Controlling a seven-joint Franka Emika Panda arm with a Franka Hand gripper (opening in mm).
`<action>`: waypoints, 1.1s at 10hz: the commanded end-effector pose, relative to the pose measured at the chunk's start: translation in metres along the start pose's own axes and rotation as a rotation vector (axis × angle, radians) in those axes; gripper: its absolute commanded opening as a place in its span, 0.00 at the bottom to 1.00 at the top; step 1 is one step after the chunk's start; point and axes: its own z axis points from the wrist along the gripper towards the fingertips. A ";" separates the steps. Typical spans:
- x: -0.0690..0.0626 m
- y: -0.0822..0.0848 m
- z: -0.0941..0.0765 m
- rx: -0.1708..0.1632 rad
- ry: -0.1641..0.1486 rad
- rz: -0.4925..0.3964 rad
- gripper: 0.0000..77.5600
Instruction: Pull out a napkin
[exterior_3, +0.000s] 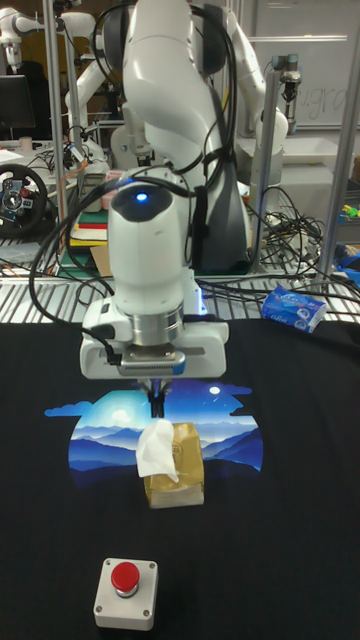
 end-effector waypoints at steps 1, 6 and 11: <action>-0.008 -0.006 0.016 0.002 -0.021 0.014 0.00; -0.008 -0.010 0.037 0.001 0.012 0.041 0.00; -0.009 -0.013 0.048 0.011 0.049 0.054 0.00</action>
